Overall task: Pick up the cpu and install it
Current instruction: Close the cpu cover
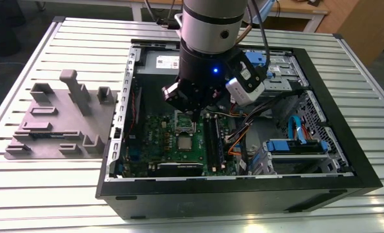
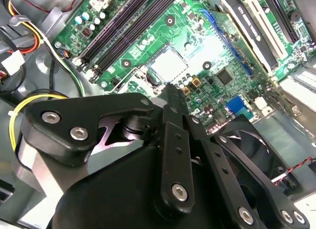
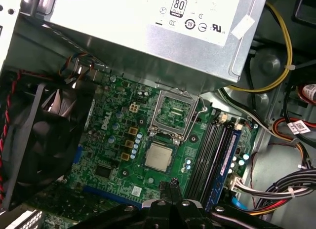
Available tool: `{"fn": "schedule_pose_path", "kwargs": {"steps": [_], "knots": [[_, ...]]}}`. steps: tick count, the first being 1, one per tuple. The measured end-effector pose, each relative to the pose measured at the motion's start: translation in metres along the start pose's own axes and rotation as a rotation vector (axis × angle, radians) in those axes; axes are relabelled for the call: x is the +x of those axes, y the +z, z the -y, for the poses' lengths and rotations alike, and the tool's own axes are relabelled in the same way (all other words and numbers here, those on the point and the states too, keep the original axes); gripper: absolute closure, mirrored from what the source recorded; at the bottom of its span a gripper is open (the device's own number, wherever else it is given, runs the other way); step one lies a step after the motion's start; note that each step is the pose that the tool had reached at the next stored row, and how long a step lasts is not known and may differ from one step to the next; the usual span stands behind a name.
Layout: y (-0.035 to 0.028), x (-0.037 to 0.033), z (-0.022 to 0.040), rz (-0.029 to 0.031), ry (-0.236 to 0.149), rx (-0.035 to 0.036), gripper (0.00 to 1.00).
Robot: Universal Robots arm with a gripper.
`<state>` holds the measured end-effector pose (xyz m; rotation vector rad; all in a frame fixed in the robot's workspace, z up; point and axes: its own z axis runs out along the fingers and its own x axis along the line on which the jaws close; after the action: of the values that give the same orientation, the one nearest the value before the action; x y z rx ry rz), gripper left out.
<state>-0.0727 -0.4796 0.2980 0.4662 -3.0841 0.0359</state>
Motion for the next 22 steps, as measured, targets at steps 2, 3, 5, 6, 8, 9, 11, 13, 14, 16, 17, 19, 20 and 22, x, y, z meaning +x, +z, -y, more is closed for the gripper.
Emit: {"fn": "schedule_pose_path", "kwargs": {"steps": [2, 3, 5, 6, 8, 9, 11, 13, 14, 16, 17, 19, 20, 22], "knots": [[0.0001, -0.0018, 0.0005, 0.0001, 0.0, 0.0, 0.9], [0.0003, -0.0027, 0.0008, 0.0001, 0.0, -0.0001, 0.9], [0.0004, -0.0039, 0.0012, 0.0001, -0.002, 0.0, 0.9], [0.0004, -0.0039, 0.0012, 0.0003, -0.009, -0.0003, 0.9], [0.0005, -0.0043, 0.0013, 0.0031, -0.026, -0.0076, 0.9], [0.0007, -0.0045, 0.0014, 0.0071, -0.029, -0.0197, 0.9], [0.0009, -0.0061, 0.0018, 0.0143, -0.032, -0.0451, 0.9], [0.0013, -0.0066, 0.002, 0.0175, -0.042, -0.0559, 0.9], [0.0015, -0.0067, 0.0019, 0.0175, -0.057, -0.0559, 0.9], [0.0018, -0.0067, 0.002, 0.0171, -0.092, -0.0554, 0.9], [0.002, -0.0067, 0.002, 0.0171, -0.108, -0.0553, 0.9], [0.0024, -0.0067, 0.002, 0.017, -0.137, -0.0551, 0.9], [0.0028, -0.0067, 0.002, 0.017, -0.147, -0.055, 0.9], [0.004, -0.0067, 0.002, 0.0171, -0.155, -0.0548, 0.9]]}}
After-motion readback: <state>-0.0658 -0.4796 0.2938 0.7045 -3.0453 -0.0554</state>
